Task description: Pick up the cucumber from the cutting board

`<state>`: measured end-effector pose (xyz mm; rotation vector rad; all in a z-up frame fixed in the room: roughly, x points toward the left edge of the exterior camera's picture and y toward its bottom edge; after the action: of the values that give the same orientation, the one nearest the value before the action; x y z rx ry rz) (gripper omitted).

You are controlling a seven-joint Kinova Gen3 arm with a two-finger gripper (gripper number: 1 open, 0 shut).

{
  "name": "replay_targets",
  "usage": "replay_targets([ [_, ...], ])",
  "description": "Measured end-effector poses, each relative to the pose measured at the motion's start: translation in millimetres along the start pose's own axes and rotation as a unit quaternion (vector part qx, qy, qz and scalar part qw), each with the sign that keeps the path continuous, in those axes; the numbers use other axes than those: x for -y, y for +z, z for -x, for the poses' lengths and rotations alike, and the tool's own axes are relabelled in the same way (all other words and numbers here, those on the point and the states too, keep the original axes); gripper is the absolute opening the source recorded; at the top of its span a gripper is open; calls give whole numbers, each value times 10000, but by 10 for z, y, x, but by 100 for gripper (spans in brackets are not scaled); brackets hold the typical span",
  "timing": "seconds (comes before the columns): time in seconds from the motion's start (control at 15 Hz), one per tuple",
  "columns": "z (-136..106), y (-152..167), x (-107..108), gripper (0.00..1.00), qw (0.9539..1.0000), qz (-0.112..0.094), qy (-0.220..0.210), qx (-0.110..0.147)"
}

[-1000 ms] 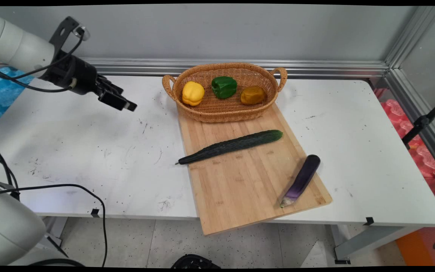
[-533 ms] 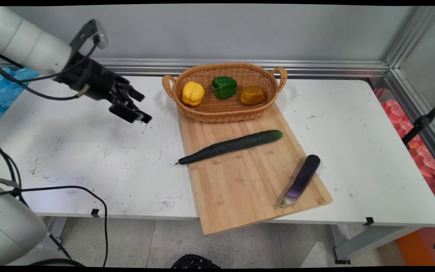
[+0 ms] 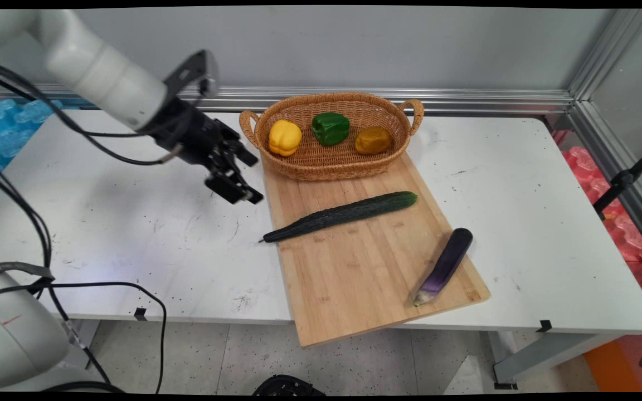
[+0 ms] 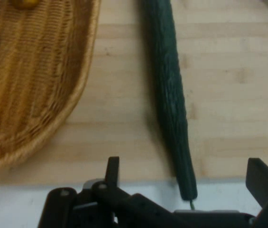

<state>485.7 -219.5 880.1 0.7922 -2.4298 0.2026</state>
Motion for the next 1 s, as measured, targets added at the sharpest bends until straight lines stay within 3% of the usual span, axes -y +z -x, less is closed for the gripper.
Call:
replay_targets([
  [1.0, -708, 1410, -97, 100, 9983, 81, 86, 564],
])
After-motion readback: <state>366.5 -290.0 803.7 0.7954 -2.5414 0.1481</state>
